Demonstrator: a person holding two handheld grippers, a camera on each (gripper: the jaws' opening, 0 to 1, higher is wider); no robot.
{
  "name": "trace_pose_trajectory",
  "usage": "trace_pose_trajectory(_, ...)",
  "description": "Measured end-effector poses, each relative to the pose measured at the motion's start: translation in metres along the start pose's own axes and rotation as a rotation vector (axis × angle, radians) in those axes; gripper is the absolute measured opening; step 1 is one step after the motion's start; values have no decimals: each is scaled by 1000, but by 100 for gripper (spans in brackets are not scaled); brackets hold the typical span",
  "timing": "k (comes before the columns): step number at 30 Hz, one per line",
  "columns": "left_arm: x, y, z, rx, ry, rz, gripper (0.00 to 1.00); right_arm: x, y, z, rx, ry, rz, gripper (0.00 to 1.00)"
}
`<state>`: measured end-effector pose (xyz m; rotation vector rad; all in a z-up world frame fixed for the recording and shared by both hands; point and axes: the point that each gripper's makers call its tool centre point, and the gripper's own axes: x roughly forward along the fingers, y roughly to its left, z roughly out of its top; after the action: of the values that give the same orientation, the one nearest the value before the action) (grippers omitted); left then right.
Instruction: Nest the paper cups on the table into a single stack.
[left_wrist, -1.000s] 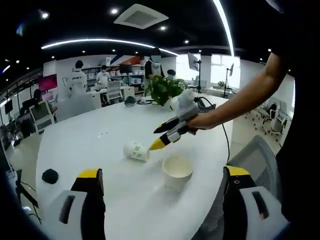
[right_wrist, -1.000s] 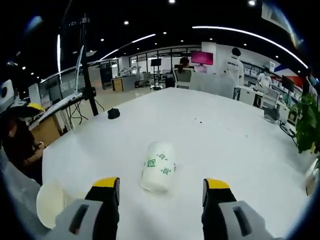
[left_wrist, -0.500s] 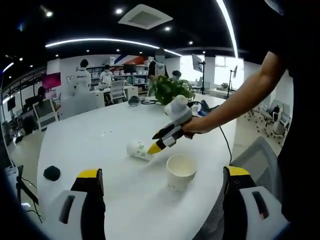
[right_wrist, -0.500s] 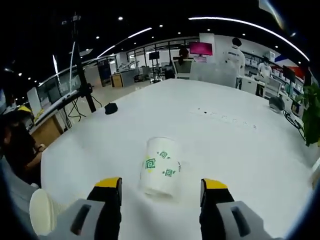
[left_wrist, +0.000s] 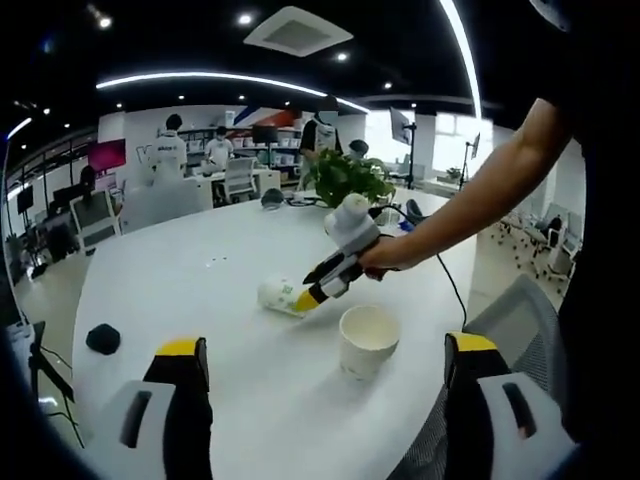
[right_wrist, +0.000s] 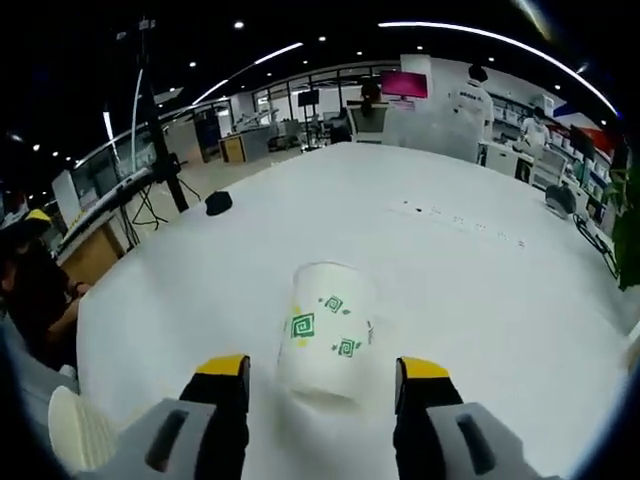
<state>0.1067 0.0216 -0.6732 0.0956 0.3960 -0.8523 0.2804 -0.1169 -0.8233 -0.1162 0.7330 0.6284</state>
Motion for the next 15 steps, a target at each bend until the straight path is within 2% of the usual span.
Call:
trace_pose_trajectory(4, -1, 5, 4, -6, -14, 17, 95, 2, 0, 0, 41, 4, 3, 54)
trace_pose_trajectory(7, -3, 6, 5, -20, -28, 21, 96, 4, 0, 2, 119, -11, 16, 54)
trace_pose_trajectory(12, -4, 8, 5, -25, -28, 32, 99, 9, -9, 3, 149, -6, 2, 52)
trace_pose_trajectory(15, -5, 9, 5, -27, -30, 34, 99, 7, -8, -1, 166, 3, -9, 46)
